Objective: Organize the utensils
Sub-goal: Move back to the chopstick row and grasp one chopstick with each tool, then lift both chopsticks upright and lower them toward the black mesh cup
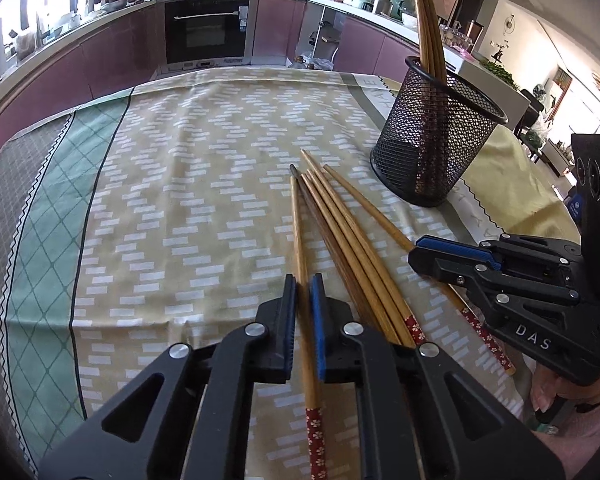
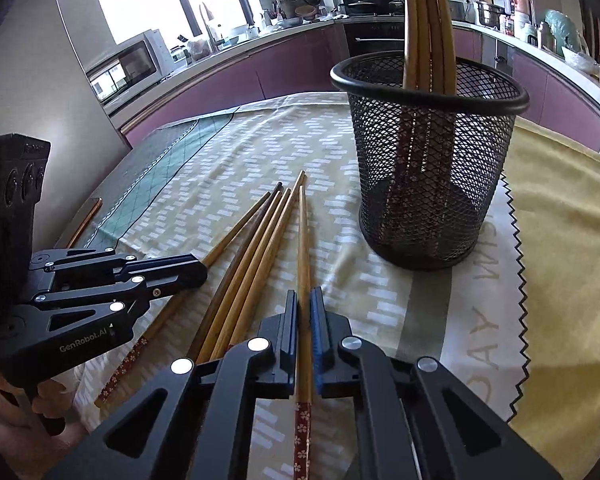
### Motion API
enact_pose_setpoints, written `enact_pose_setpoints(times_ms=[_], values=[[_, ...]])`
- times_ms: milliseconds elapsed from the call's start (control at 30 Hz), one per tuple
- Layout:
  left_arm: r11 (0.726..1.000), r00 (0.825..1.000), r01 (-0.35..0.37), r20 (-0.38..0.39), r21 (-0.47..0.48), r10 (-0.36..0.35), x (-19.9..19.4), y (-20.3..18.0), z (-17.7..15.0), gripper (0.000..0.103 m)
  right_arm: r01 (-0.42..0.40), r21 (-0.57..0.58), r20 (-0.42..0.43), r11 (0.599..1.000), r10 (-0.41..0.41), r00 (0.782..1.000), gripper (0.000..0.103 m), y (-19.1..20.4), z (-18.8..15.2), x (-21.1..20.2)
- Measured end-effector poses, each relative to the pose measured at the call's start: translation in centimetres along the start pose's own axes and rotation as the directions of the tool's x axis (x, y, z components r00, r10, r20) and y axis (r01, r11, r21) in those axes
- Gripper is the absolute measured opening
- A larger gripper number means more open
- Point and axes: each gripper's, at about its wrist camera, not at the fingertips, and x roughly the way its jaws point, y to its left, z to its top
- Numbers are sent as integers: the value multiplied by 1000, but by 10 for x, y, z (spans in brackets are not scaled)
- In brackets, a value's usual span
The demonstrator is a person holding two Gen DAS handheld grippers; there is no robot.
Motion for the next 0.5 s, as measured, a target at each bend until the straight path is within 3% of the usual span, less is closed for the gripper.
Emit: enact_pose_setpoints(times_ms=[200,500], values=[[1000,1000,12,9,-6,-12,-9,0,-2,8,-35,7,19,999,35,999,6,-3,-1,-11],[996,994,84,71,24,-85,-41,-7,5,8,-109,-4,91,994,109,990,6,-2,1,-38]])
